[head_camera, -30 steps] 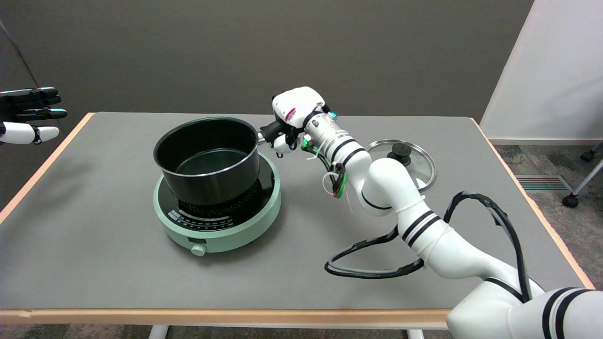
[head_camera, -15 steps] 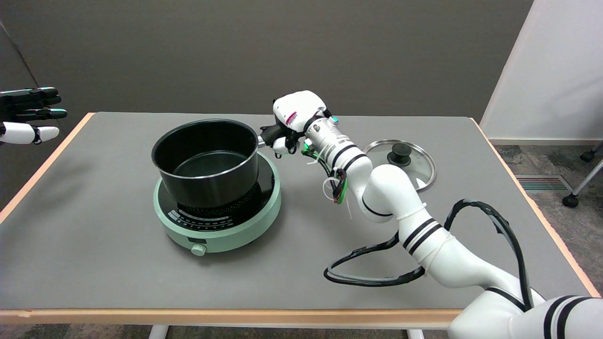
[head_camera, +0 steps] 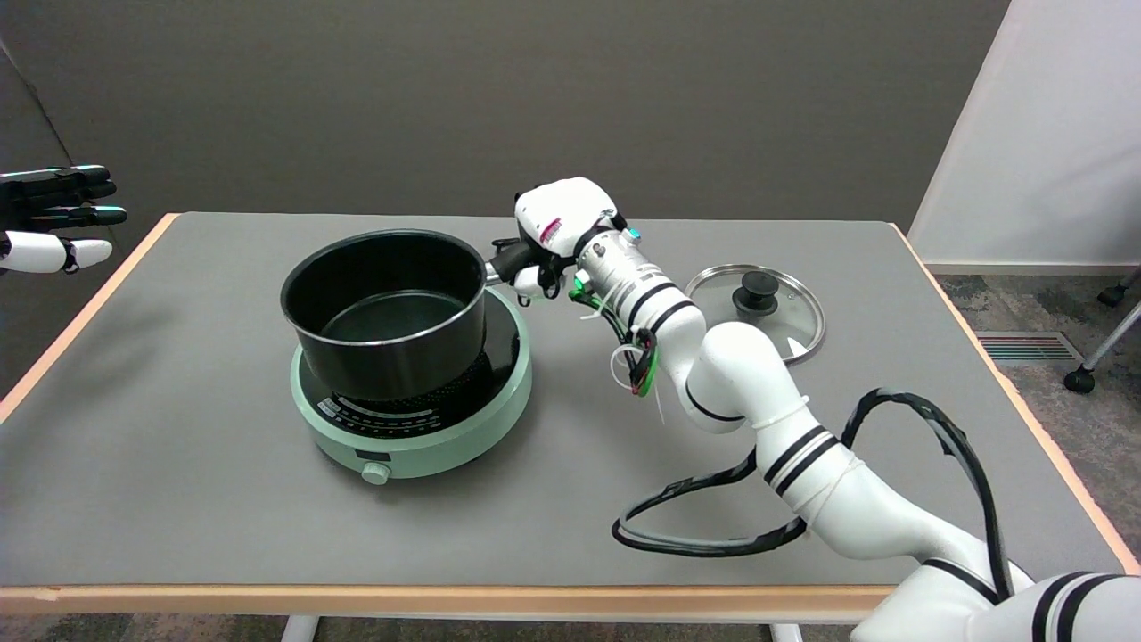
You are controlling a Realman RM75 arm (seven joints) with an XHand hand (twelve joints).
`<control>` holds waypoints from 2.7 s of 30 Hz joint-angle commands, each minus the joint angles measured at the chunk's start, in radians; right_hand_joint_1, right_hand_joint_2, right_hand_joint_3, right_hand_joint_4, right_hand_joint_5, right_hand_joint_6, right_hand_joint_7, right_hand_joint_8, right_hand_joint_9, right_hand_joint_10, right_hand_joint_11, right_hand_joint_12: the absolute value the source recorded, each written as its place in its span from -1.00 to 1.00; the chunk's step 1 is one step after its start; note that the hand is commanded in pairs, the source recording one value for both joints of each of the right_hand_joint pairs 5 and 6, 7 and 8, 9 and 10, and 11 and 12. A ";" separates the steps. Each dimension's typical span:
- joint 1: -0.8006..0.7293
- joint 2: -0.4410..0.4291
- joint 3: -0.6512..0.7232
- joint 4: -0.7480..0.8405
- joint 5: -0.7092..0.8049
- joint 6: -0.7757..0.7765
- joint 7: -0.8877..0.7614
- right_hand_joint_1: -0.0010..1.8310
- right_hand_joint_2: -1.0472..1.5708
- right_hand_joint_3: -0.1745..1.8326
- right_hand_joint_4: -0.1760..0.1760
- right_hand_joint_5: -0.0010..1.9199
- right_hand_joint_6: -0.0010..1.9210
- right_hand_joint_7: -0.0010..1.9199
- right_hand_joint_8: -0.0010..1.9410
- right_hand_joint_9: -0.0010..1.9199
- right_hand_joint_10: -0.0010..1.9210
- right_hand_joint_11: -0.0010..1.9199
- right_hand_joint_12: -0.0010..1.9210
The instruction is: Place the soup pot onto the induction stove.
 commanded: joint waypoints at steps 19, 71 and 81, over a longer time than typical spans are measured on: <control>-0.055 -0.006 0.033 0.051 -0.118 -0.001 0.014 -0.13 0.57 0.04 -0.09 1.00 1.00 1.00 0.98 1.00 1.00 1.00 1.00; -0.105 -0.005 -0.137 0.029 -0.779 0.362 0.633 -0.16 0.53 0.00 -0.08 1.00 1.00 1.00 0.98 1.00 1.00 1.00 1.00; -0.105 -0.002 -0.133 0.050 -0.769 0.292 0.633 -0.13 0.47 0.02 -0.08 1.00 1.00 1.00 0.98 1.00 1.00 1.00 1.00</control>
